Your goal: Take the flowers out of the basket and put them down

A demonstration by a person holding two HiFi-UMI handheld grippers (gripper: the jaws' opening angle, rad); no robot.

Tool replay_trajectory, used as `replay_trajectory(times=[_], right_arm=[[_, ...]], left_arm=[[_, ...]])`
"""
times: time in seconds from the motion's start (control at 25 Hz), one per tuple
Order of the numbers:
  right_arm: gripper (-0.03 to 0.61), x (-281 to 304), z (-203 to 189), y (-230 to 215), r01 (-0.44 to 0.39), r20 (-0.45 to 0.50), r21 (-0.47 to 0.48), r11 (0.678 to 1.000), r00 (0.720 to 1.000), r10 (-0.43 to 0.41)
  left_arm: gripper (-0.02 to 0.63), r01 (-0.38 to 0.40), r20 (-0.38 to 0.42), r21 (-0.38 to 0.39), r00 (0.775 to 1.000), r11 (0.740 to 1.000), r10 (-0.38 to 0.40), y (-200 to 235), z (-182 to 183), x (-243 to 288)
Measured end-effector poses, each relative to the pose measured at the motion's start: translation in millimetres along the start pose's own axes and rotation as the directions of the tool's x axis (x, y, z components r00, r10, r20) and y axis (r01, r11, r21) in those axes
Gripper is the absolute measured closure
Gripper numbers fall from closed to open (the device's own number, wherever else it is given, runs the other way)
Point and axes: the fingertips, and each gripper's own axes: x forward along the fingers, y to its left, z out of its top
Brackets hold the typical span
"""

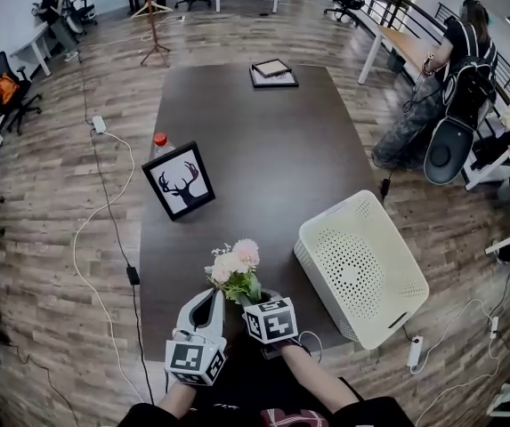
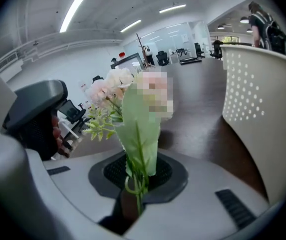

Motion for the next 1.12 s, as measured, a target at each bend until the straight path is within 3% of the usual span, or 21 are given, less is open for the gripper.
replay_trajectory(times=[0.44,0.84,0.92,1.04,1.12], right_arm=[[0.502,19.9,-23.1,7.3,0.019,-0.068,-0.100,0.995,0.997,-0.026],[0.479,31.2,-36.3,10.8,0.020,-0.117,-0.115,0.993,0.993,-0.034],[0.447,31.1,-36.7,16.0,-0.009,-0.120,-0.090,0.996,0.993,-0.002],[0.304,29.2,-36.6,29.6,-0.066,-0.123,-0.080,0.995,0.991,0.056],[0.268,27.8,-34.5,36.2,-0.089,-0.119,-0.093,0.992,0.990,0.078]], left_arm=[[0.604,-0.011,-0.005,0.005,1.000,1.000,0.011,7.5,-3.6,-9.7],[0.604,-0.016,-0.008,0.010,1.000,1.000,0.017,15.2,-5.7,-15.2],[0.604,-0.012,-0.009,0.009,1.000,1.000,0.012,15.4,-5.9,-15.4],[0.604,-0.004,-0.008,0.011,1.000,1.000,0.004,15.3,-5.5,-16.7],[0.604,-0.001,-0.006,0.011,1.000,1.000,0.001,15.9,-5.4,-17.0]])
